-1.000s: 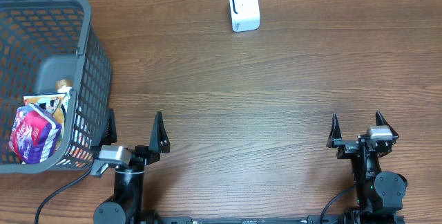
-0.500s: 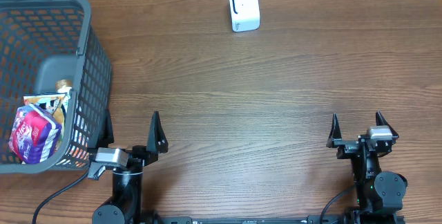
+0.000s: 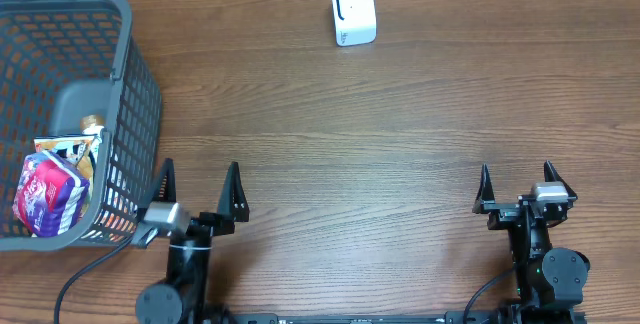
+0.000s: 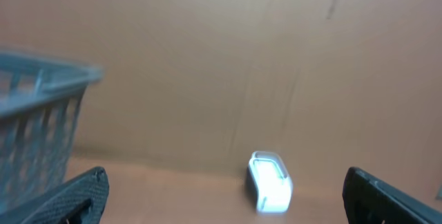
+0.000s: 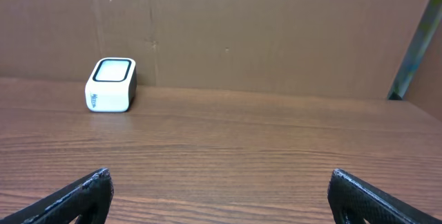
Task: Scan the item barcode
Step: 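Raise the left gripper and reach over into the grey basket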
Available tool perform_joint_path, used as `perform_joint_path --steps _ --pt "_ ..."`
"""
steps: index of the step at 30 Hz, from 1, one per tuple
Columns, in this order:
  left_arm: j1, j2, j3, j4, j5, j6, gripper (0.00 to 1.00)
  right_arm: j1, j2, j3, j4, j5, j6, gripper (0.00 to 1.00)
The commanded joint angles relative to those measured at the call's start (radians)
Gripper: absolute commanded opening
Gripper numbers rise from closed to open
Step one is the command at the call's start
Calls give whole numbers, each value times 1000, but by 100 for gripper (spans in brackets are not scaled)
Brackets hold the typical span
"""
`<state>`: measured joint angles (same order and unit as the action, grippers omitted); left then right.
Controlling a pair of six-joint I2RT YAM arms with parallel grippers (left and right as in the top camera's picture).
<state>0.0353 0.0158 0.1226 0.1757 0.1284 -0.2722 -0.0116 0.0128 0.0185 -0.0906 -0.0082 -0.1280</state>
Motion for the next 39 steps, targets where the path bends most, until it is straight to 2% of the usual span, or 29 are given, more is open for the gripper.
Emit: perform_joint_path --steps 1,5,11,15,20,22,24,27,28,29,34,36,39 --pt "3 -10 19 156 49 -54 100 5 -10 -10 7 7 0 100" --pt "4 -10 32 375 41 -41 100 5 -10 -10 7 7 0 100" --pt "4 35 191 303 37 -42 100 5 -10 -10 7 7 0 100" --pt "4 189 417 61 62 -42 100 5 -10 -10 7 7 0 100" --pt "3 502 724 -361 319 35 100 5 -10 -10 7 7 0 100" --pt "3 632 747 -448 356 12 100 5 -10 -10 6 7 0 100" --pt "4 706 752 -448 442 11 100 5 -10 -10 6 7 0 100" --pt "5 797 798 -423 604 71 100 5 -10 -10 7 7 0 100" --pt "5 816 821 -436 618 76 100 5 -10 -10 7 7 0 100" --pt "5 844 866 -474 619 78 100 5 -10 -10 6 7 0 100" --pt "4 1030 1252 -953 381 118 100 5 -10 -10 7 7 0 100" --pt "3 1083 1344 -1052 338 127 100 5 -10 -10 7 7 0 100" --pt "3 1122 1370 -1126 327 141 100 5 -10 -10 7 7 0 100"
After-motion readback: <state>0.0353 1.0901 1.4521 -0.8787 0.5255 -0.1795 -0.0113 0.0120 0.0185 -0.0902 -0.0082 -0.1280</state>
